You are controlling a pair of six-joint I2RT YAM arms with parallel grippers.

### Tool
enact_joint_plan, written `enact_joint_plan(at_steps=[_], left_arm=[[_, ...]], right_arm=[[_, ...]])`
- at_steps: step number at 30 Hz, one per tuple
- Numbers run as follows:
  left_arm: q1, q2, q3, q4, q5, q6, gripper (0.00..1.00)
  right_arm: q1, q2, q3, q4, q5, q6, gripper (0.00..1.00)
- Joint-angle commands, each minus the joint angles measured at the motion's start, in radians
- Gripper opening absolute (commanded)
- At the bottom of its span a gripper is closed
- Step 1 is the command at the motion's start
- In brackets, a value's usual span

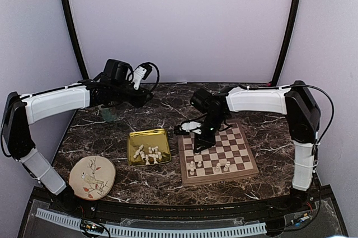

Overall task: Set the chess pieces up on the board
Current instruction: Pick up the pawn from the chessboard, then place the pawn at c2.

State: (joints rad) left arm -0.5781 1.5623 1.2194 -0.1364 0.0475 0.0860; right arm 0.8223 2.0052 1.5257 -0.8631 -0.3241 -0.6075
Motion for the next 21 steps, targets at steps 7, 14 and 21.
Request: enact_joint_plan(at_steps=[7, 14, 21], left_arm=[[-0.002, 0.016, 0.041, -0.043, 0.039, -0.003, 0.40], [-0.002, 0.020, 0.046, -0.049, 0.046, -0.004, 0.41], [-0.002, 0.032, 0.054, -0.059, 0.061, -0.006, 0.41]], right_arm=[[0.007, -0.023, -0.014, -0.008, 0.052, 0.016, 0.13], [0.006, -0.114, -0.073, -0.007, 0.071, 0.000, 0.08], [0.007, -0.229, -0.193, 0.015, 0.006, -0.023, 0.08]])
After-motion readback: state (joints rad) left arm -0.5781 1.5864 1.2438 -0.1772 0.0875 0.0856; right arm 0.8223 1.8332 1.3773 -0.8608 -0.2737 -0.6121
